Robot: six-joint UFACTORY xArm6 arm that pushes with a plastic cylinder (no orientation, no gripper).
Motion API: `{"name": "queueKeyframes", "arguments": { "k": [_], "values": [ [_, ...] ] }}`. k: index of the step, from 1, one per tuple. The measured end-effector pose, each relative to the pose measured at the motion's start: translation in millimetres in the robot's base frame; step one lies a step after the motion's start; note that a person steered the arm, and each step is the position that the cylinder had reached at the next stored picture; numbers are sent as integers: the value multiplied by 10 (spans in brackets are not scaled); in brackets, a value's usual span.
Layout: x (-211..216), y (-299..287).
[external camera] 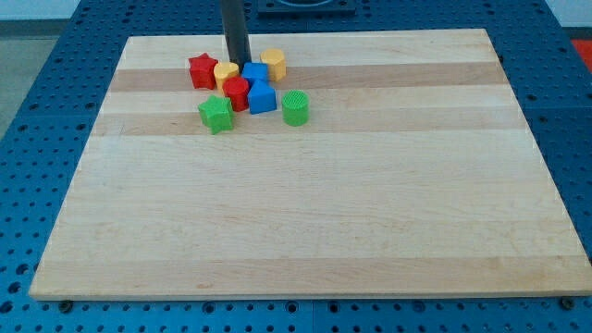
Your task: Move your arm towards the top right of the board
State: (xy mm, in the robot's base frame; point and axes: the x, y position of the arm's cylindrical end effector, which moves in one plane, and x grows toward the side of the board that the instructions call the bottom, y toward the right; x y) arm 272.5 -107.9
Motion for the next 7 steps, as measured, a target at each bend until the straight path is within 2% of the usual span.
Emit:
{"name": "queueKeyframes", "arguments": {
  "k": [5,7],
  "values": [
    [162,-15],
    [-476,396]
  ]
}}
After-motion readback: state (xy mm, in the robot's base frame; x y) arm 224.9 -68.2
